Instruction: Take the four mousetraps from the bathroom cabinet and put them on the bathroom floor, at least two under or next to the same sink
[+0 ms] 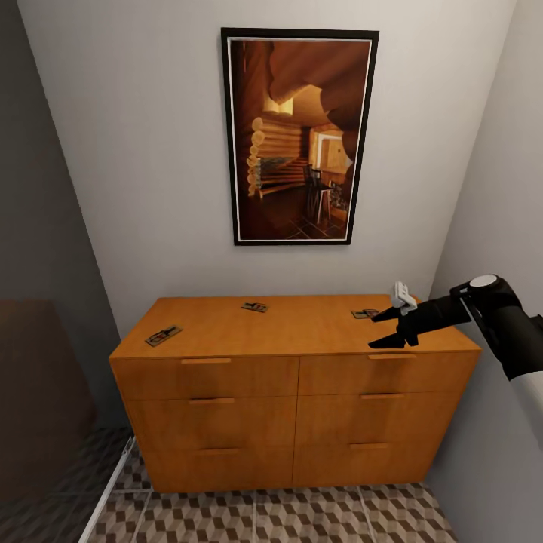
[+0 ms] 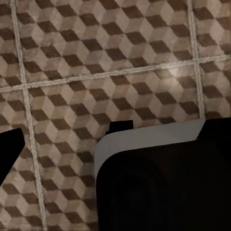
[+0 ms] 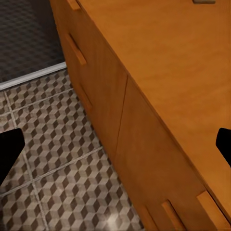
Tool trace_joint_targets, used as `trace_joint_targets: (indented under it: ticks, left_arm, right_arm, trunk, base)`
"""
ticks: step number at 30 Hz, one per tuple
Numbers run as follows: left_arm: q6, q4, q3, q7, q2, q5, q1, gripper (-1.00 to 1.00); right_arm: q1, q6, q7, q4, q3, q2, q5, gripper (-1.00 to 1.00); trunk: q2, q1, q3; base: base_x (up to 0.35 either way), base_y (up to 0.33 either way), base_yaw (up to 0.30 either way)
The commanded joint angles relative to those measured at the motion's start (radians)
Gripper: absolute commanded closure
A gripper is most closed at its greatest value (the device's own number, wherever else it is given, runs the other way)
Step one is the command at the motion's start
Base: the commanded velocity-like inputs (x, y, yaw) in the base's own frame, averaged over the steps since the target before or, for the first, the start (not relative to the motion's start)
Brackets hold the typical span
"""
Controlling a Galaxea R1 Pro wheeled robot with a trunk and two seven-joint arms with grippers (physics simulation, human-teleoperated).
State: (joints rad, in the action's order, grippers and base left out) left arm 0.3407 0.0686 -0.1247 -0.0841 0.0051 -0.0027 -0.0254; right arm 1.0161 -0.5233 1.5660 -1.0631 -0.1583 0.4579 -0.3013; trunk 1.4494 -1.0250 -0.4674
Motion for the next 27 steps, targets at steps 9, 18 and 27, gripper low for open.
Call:
trace_joint_targets:
  ticks: [9,18,27]
  left_arm:
    - [0.001,-0.057,-0.024,-0.008,-0.001,0.001,-0.001,-1.00]
    - [0.000,-0.122,-0.025,-0.009,-0.002,0.003,-0.001,-1.00]
    - [-0.002,-0.136,-0.026,-0.011,-0.003,0.005,-0.001,-1.00]
  right_arm:
    - [0.001,-0.013,0.005,0.036,-0.002,-0.002,-0.005,-1.00]
    - [0.001,-0.025,0.005,0.041,-0.034,-0.006,-0.007,-1.00]
    - [0.001,-0.030,0.005,0.041,-0.068,-0.007,-0.007,-1.00]
  trunk:
    - [0.001,0.000,-0.001]
    - [0.001,0.000,-0.001]
    - [0.001,0.000,-0.001]
  base:
    - [0.013,0.000,0.000]
    - [0.198,0.000,0.000]
    - [0.313,0.000,0.000]
